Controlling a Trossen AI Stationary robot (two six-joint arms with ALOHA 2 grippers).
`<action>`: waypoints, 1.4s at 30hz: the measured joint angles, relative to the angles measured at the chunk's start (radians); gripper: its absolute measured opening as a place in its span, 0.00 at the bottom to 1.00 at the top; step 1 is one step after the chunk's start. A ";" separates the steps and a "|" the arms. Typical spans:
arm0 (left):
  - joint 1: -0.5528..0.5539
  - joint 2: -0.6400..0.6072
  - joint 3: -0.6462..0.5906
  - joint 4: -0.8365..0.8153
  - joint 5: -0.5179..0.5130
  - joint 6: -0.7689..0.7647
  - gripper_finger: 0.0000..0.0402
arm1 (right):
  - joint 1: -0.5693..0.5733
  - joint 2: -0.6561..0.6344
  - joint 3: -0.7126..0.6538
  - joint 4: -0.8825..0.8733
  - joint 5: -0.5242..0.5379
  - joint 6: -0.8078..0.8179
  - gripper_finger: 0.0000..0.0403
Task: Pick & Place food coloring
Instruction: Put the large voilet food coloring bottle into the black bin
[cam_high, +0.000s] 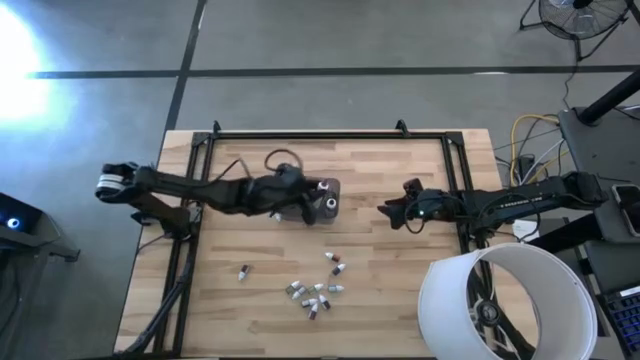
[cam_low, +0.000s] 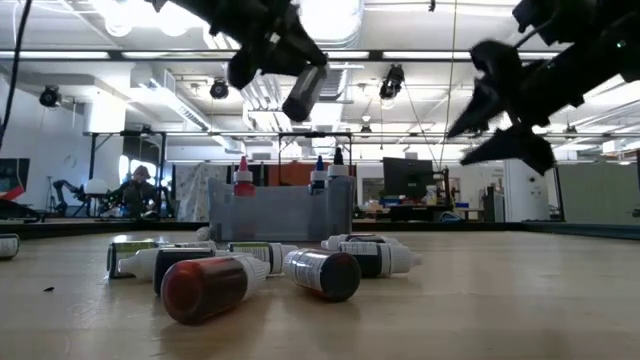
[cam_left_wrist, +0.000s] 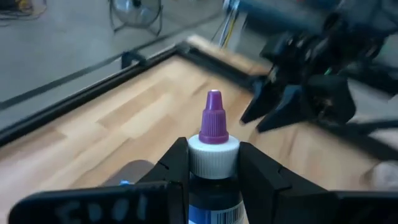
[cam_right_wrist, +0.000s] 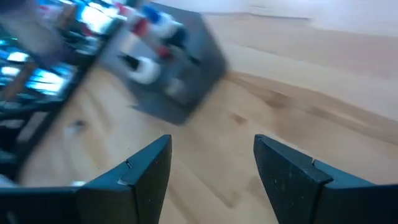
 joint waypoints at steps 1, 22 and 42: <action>-0.006 -0.015 -0.046 0.062 -0.005 -0.007 0.17 | 0.000 0.000 0.000 0.036 -0.014 -0.009 0.55; -0.084 0.060 -0.360 0.481 -0.435 0.094 0.21 | -0.005 0.148 0.120 0.092 -0.067 -0.076 0.55; -0.221 0.299 -0.368 0.568 -0.873 -0.111 0.22 | -0.005 0.291 0.226 0.045 -0.067 -0.127 0.55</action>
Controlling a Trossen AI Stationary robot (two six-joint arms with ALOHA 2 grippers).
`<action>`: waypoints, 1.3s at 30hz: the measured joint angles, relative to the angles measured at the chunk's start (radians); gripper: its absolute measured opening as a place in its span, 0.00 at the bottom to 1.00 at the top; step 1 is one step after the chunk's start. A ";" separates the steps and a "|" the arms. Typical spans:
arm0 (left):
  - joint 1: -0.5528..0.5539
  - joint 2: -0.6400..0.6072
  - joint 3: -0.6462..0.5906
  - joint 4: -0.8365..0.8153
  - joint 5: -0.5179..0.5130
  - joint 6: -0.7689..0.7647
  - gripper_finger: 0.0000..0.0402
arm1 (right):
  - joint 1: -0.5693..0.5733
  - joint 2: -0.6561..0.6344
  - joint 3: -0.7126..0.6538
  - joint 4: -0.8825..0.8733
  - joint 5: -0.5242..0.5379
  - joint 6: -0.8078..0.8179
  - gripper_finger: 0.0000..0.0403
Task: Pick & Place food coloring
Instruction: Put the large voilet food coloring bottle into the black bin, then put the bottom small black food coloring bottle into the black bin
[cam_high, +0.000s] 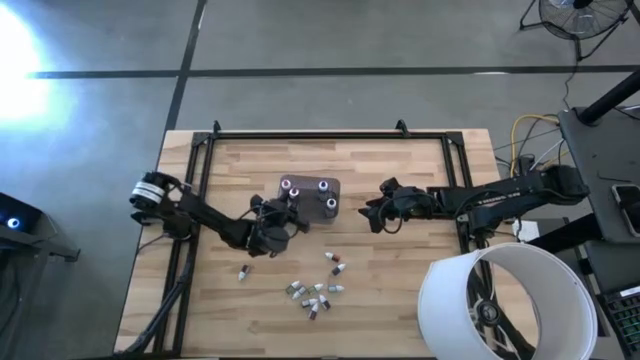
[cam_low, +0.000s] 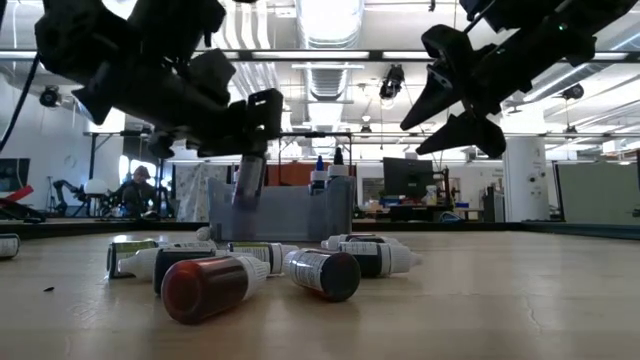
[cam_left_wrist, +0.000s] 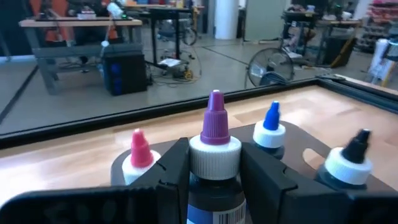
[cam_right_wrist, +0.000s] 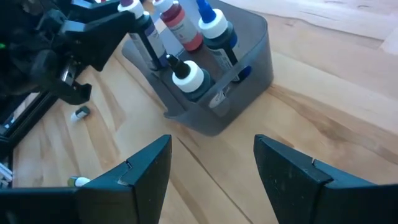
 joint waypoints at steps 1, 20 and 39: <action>-0.003 0.011 0.004 0.000 -0.012 -0.012 0.22 | 0.000 -0.001 0.000 -0.002 0.000 0.000 0.55; -0.026 0.124 0.030 -0.001 -0.056 -0.153 0.24 | 0.000 -0.002 -0.002 -0.035 -0.007 0.000 0.55; -0.096 0.038 0.045 -0.020 -0.050 0.014 0.41 | 0.000 -0.002 -0.002 -0.064 -0.018 0.001 0.55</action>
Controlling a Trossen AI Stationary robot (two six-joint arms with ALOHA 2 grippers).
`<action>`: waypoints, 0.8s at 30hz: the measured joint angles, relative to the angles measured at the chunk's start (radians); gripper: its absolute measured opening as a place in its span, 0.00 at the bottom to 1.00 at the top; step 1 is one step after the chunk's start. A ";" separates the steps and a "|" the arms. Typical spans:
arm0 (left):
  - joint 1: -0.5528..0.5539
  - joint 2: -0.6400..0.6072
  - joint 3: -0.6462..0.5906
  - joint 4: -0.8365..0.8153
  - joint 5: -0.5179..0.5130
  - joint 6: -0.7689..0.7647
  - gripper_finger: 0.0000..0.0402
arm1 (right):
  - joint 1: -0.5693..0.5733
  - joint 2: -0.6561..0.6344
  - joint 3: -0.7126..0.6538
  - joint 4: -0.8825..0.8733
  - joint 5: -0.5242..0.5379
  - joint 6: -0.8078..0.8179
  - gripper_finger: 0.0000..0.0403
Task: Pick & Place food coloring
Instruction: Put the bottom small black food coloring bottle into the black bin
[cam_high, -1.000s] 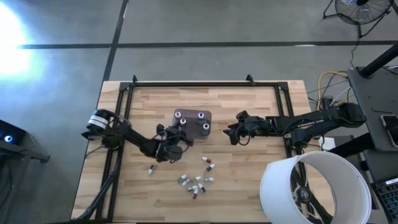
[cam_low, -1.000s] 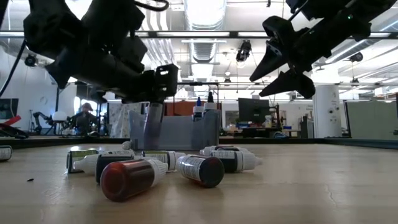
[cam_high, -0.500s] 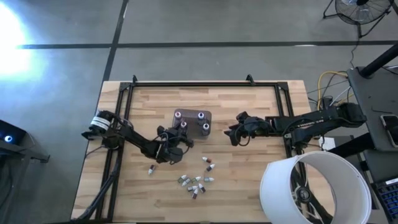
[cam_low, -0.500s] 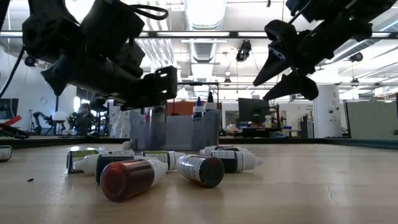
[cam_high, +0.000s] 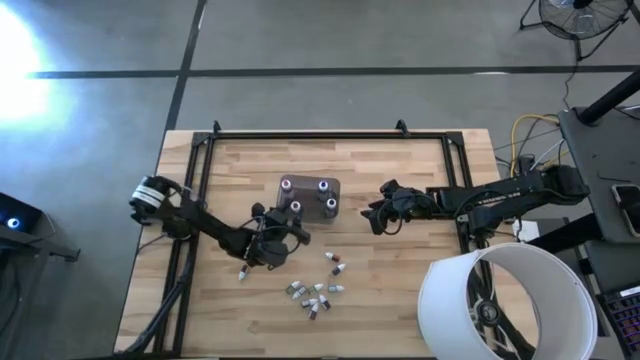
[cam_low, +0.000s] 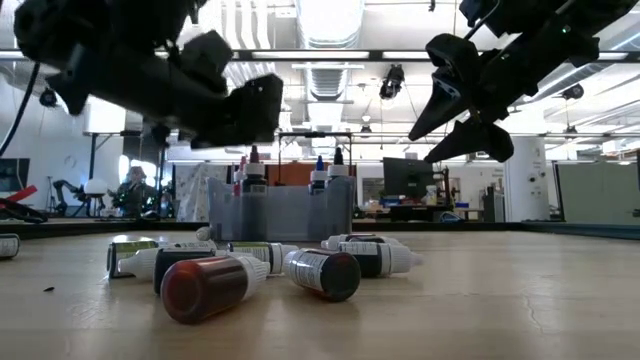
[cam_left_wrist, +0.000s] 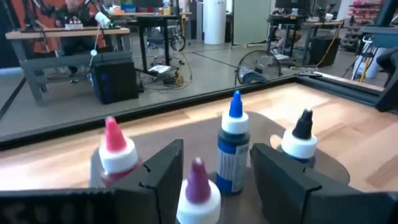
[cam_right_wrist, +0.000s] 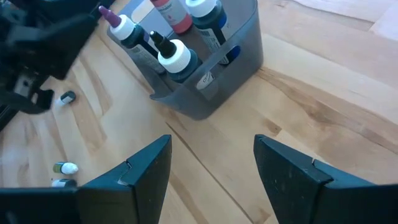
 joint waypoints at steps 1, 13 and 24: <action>-0.004 -0.021 -0.001 -0.014 0.000 0.020 0.41 | 0.000 0.000 0.000 0.000 0.000 0.000 0.55; -0.109 -0.456 0.055 -0.738 0.376 -0.325 0.41 | 0.000 0.000 -0.001 -0.023 -0.006 0.050 0.55; -0.124 -0.525 0.089 -1.408 1.282 -0.645 0.41 | -0.022 0.000 -0.009 -0.022 0.000 -0.024 0.55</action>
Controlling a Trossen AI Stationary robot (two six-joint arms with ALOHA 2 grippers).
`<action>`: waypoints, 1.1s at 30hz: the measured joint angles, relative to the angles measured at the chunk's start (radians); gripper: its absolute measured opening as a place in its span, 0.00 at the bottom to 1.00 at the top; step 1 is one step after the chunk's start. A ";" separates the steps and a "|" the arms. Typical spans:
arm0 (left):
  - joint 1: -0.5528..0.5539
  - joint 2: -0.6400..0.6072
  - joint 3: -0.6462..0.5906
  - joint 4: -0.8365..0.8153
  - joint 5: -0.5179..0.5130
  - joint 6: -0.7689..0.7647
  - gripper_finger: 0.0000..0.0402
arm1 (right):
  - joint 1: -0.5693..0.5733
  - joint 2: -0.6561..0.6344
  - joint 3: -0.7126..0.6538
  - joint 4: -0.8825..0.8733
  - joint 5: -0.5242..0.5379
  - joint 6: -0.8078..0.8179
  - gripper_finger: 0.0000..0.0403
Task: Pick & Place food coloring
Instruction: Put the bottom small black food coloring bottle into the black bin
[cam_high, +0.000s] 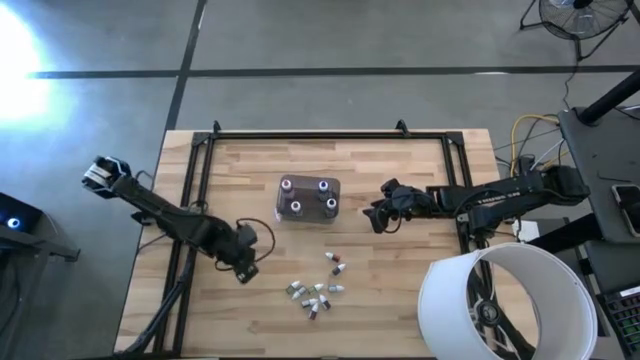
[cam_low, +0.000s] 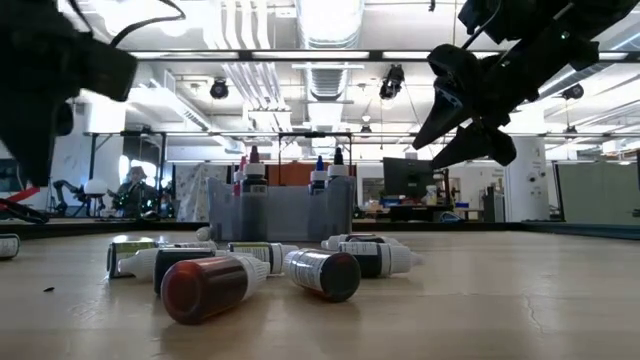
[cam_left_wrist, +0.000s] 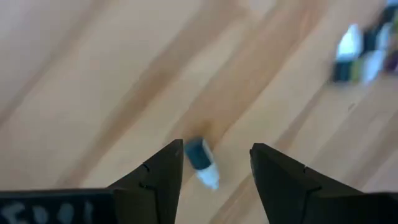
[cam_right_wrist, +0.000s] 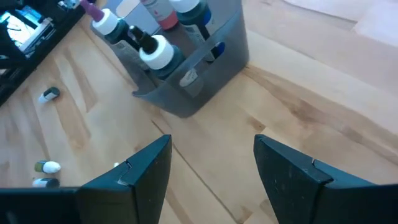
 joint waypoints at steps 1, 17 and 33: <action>-0.004 0.004 -0.010 0.004 -0.003 -0.003 0.41 | -0.002 0.000 -0.002 -0.001 0.000 0.003 0.55; 0.056 -0.040 -0.175 0.062 0.240 -0.120 0.41 | -0.017 0.148 -0.018 0.017 -0.150 0.331 0.55; 0.003 -0.042 -0.231 0.256 0.250 -0.309 0.41 | -0.017 0.312 0.016 0.051 -0.249 0.324 0.55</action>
